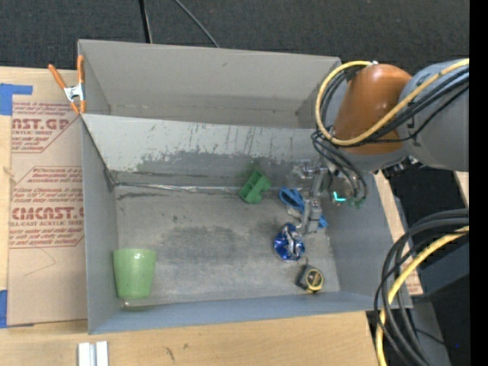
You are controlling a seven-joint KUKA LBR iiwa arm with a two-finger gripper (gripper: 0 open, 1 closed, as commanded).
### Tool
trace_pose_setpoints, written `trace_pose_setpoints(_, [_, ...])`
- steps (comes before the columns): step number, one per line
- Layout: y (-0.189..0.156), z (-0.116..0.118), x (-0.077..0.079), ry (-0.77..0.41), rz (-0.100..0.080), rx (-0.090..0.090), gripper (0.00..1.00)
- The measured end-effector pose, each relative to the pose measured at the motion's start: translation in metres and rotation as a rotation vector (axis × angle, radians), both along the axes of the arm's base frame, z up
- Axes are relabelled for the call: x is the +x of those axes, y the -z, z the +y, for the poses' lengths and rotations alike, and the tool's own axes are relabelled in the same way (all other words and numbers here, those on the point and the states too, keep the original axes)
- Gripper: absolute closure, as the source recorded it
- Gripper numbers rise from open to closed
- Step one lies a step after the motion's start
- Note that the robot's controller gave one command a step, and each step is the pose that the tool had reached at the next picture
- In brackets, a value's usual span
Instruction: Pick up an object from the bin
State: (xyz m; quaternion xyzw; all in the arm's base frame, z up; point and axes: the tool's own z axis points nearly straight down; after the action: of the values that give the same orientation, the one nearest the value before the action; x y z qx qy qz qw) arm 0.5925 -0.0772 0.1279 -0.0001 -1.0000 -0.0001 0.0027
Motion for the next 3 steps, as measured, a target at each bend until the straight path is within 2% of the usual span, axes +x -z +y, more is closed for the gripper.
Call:
trace_pose_setpoints(1, [0.0545,-0.0166,-0.0074,0.122,-0.012,0.005,0.00])
trace_pose_setpoints(2, [0.0512,-0.0180,-0.0049,0.121,-0.022,0.000,1.00])
trace_pose_setpoints(3, [0.0538,-0.0176,-0.0066,0.120,-0.017,0.000,0.00])
